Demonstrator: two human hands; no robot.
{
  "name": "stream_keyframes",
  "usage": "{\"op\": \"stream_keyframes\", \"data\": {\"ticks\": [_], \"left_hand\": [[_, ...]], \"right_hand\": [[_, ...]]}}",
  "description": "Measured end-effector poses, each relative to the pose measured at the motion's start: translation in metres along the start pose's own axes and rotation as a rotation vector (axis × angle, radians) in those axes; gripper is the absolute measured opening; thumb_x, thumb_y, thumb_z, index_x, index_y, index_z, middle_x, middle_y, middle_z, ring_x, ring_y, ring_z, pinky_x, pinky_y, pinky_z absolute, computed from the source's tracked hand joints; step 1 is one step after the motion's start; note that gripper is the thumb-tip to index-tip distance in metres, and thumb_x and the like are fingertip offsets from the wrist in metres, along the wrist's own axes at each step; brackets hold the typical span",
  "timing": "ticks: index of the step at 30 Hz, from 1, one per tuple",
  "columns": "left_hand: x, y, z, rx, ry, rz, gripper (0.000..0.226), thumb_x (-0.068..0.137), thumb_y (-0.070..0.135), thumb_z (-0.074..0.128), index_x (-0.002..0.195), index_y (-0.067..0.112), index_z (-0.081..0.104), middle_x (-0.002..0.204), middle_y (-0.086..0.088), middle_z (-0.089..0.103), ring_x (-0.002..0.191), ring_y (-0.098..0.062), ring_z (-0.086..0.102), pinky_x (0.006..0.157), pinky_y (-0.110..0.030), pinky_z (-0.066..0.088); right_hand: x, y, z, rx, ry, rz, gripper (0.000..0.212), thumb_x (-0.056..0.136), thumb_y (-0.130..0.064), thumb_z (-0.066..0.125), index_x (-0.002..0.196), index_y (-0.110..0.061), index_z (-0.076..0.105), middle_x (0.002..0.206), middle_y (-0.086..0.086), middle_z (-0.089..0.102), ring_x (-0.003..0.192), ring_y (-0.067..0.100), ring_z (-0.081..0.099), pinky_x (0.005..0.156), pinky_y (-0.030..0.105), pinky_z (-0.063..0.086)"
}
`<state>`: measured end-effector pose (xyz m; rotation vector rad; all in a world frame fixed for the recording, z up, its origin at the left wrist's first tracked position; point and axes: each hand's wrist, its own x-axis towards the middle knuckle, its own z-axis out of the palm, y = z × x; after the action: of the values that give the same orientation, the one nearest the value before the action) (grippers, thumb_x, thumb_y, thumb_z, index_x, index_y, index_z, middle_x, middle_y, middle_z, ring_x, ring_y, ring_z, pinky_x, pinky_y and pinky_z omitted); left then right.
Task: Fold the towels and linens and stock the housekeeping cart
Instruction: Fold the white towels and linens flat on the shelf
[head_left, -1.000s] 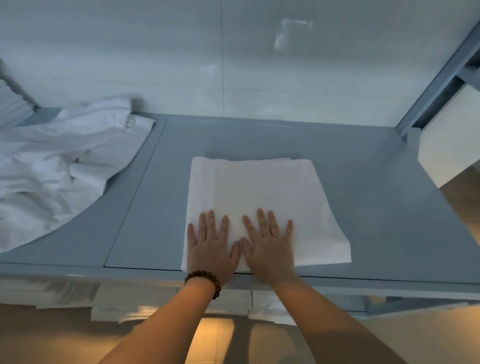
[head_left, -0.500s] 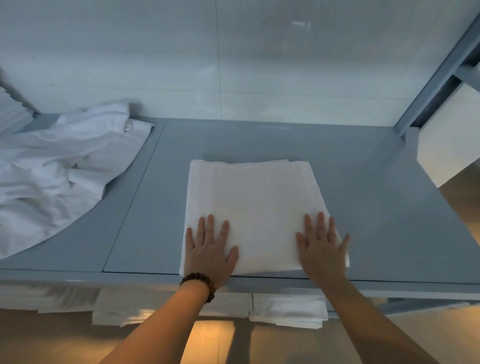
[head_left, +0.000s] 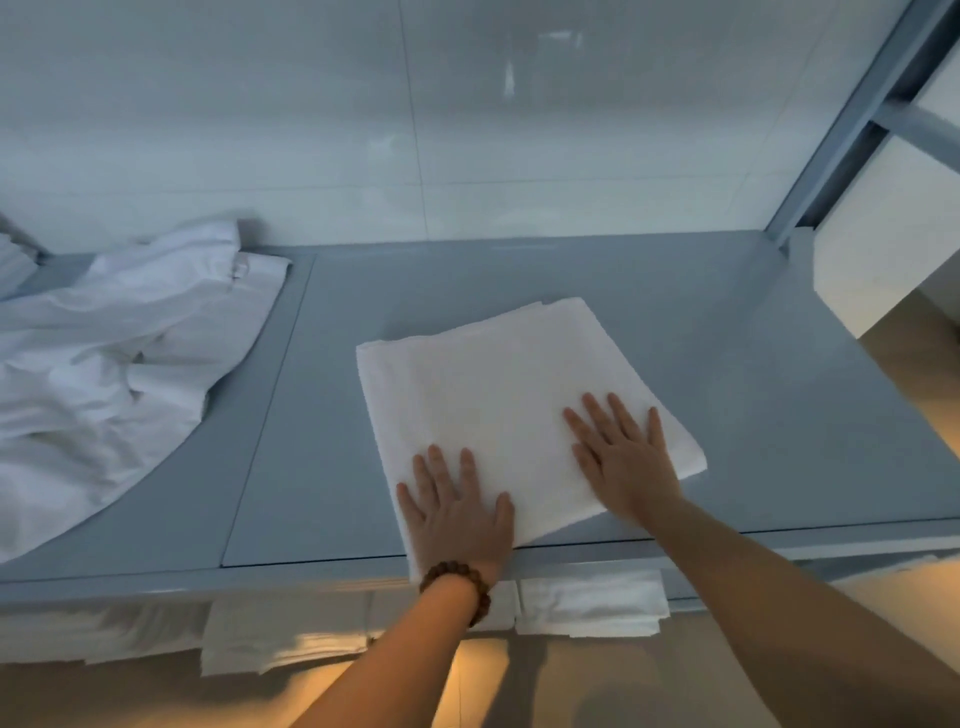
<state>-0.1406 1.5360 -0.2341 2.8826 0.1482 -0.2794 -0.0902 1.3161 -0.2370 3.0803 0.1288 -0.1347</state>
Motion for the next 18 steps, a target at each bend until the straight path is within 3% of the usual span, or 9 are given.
{"op": "stream_keyframes", "data": {"ticks": [3, 5, 9, 12, 15, 18], "left_hand": [[-0.007, 0.024, -0.003, -0.148, -0.084, -0.106, 0.074, 0.096, 0.055, 0.023, 0.154, 0.019, -0.006, 0.159, -0.011, -0.021, 0.145, -0.029, -0.023, 0.113, -0.048, -0.02], [-0.009, 0.03, -0.009, -0.294, -0.122, -0.155, 0.069, 0.1, 0.045, 0.029, 0.154, 0.016, -0.004, 0.16, -0.009, -0.019, 0.146, -0.025, -0.02, 0.115, -0.045, -0.017], [-0.012, 0.022, -0.025, -0.626, 0.026, -0.148, 0.057, 0.097, 0.014, 0.04, 0.151, 0.009, 0.022, 0.162, -0.007, 0.002, 0.149, -0.02, 0.0, 0.119, -0.031, 0.0], [0.001, 0.001, -0.031, -0.49, 0.101, 0.001, 0.05, 0.097, 0.014, 0.04, 0.147, 0.007, 0.034, 0.161, -0.011, 0.012, 0.148, -0.022, 0.01, 0.119, -0.03, 0.006], [0.027, -0.019, -0.03, -0.18, 0.1, 0.135, 0.059, 0.1, 0.028, 0.034, 0.153, 0.01, 0.017, 0.161, -0.014, 0.0, 0.149, -0.027, -0.005, 0.12, -0.036, -0.005], [0.026, -0.018, -0.019, -0.05, 0.098, 0.172, 0.068, 0.1, 0.043, 0.025, 0.154, 0.009, -0.001, 0.159, -0.02, -0.013, 0.146, -0.035, -0.015, 0.118, -0.042, -0.012]], "right_hand": [[0.021, -0.003, -0.01, -0.062, -0.034, 0.071, 0.053, 0.099, -0.048, 0.006, 0.15, -0.04, -0.006, 0.161, -0.009, -0.007, 0.147, 0.02, -0.012, 0.112, 0.064, -0.004], [0.014, -0.033, -0.013, 0.03, -0.015, 0.171, 0.055, 0.1, -0.048, 0.008, 0.152, -0.034, -0.005, 0.161, -0.003, -0.01, 0.147, 0.022, -0.015, 0.112, 0.065, -0.008], [-0.02, -0.119, -0.008, 0.305, -0.029, 0.324, 0.06, 0.101, -0.045, 0.014, 0.153, -0.019, 0.0, 0.161, 0.007, -0.007, 0.147, 0.025, -0.014, 0.111, 0.063, -0.009], [-0.026, -0.147, -0.005, 0.39, -0.006, 0.474, 0.062, 0.1, -0.046, 0.016, 0.153, -0.018, 0.002, 0.161, 0.006, -0.006, 0.147, 0.023, -0.015, 0.111, 0.061, -0.014], [-0.023, -0.154, -0.003, 0.41, 0.04, 0.521, 0.061, 0.098, -0.045, 0.016, 0.153, -0.021, 0.004, 0.161, 0.001, -0.005, 0.147, 0.021, -0.015, 0.111, 0.06, -0.017], [-0.019, -0.141, 0.002, 0.349, 0.043, 0.433, 0.062, 0.098, -0.047, 0.014, 0.154, -0.023, 0.001, 0.161, -0.001, -0.006, 0.147, 0.022, -0.016, 0.11, 0.061, -0.016]]}}
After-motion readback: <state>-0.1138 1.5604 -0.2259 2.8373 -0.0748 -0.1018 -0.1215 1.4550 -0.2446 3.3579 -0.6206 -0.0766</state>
